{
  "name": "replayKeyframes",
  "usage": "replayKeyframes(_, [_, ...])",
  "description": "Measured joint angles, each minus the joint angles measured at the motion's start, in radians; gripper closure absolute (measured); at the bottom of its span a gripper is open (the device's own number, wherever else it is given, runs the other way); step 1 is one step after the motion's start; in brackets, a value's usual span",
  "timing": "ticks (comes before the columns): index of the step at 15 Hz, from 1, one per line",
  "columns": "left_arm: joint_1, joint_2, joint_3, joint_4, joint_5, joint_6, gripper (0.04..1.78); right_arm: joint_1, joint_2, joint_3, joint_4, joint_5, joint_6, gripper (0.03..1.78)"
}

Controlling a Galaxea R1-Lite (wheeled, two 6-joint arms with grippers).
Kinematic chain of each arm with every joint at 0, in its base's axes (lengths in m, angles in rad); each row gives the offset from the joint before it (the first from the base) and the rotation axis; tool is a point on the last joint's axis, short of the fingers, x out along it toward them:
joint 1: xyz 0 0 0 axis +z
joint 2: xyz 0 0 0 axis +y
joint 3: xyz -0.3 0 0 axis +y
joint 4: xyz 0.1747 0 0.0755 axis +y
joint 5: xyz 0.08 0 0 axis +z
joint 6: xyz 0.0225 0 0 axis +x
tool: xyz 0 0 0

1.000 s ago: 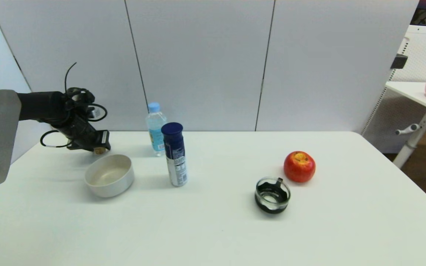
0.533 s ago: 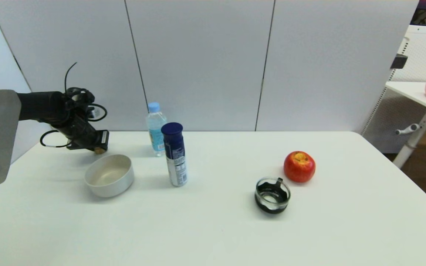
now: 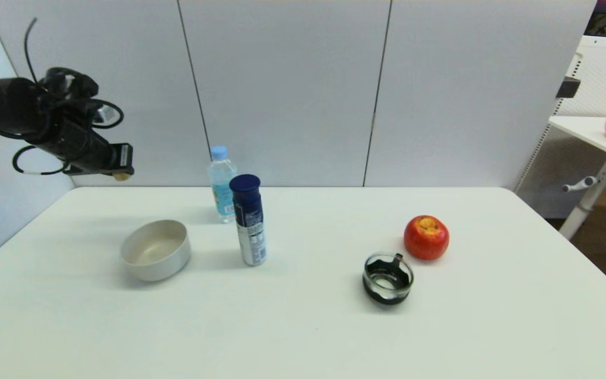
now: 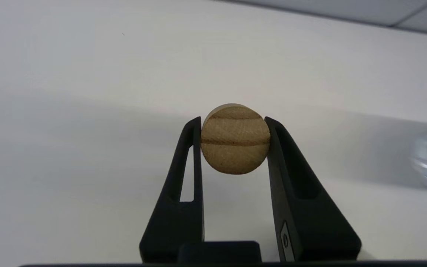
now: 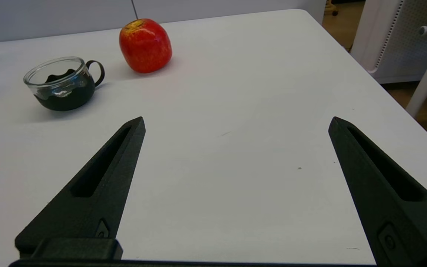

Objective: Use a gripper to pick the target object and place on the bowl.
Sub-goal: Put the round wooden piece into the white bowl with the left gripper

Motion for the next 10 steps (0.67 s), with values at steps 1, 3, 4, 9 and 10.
replayKeyframes(1, [-0.008, -0.051, 0.001, 0.022, 0.000, 0.000, 1.31, 0.000, 0.000, 0.000, 0.000, 0.000, 0.000, 0.10])
replayKeyframes(3, [-0.025, -0.145, 0.016, 0.044, 0.000, 0.000, 1.31, 0.000, 0.000, 0.000, 0.000, 0.000, 0.000, 0.10])
replayKeyframes(4, [-0.039, -0.193, 0.035, 0.050, 0.000, -0.001, 1.31, 0.000, 0.000, 0.000, 0.000, 0.000, 0.000, 0.10])
replayKeyframes(9, [-0.147, -0.399, 0.303, 0.048, 0.003, -0.005, 1.31, 0.000, 0.000, 0.000, 0.000, 0.000, 0.000, 0.10])
replayKeyframes(10, [-0.171, -0.441, 0.384, 0.043, 0.004, -0.006, 1.31, 0.000, 0.000, 0.000, 0.000, 0.000, 0.000, 0.10])
